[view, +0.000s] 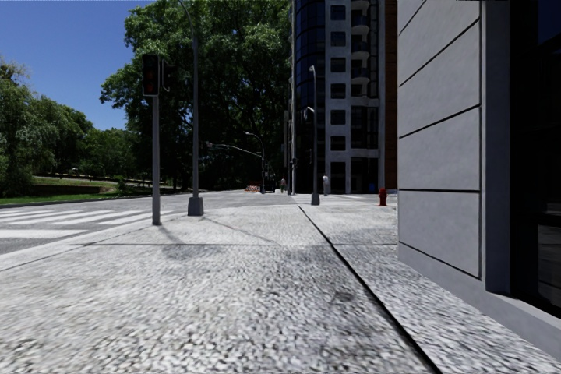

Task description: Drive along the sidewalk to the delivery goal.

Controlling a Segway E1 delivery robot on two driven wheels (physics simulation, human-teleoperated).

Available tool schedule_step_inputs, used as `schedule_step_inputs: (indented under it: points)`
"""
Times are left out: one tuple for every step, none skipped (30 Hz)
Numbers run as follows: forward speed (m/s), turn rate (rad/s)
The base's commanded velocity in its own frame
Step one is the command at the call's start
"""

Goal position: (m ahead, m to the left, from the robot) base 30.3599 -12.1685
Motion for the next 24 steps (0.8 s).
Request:
schedule_step_inputs:
  points:
    - [2.00,0.00]
    - [2.00,0.00]
    - [2.00,0.00]
    - [2.00,0.00]
    - [2.00,0.00]
    - [2.00,0.00]
    - [2.00,0.00]
    - [2.00,0.00]
    - [2.00,0.00]
    - [2.00,0.00]
    - [2.00,0.00]
    - [2.00,0.00]
    - [2.00,0.00]
    - [2.00,0.00]
    - [2.00,0.00]
    - [2.00,0.00]
    - [2.00,0.00]
    - [2.00,0.00]
    - [2.00,0.00]
    - [2.00,-0.03]
    - [2.00,-0.07]
    - [2.00,-0.19]
    - [2.00,-0.19]
    - [2.00,-0.24]
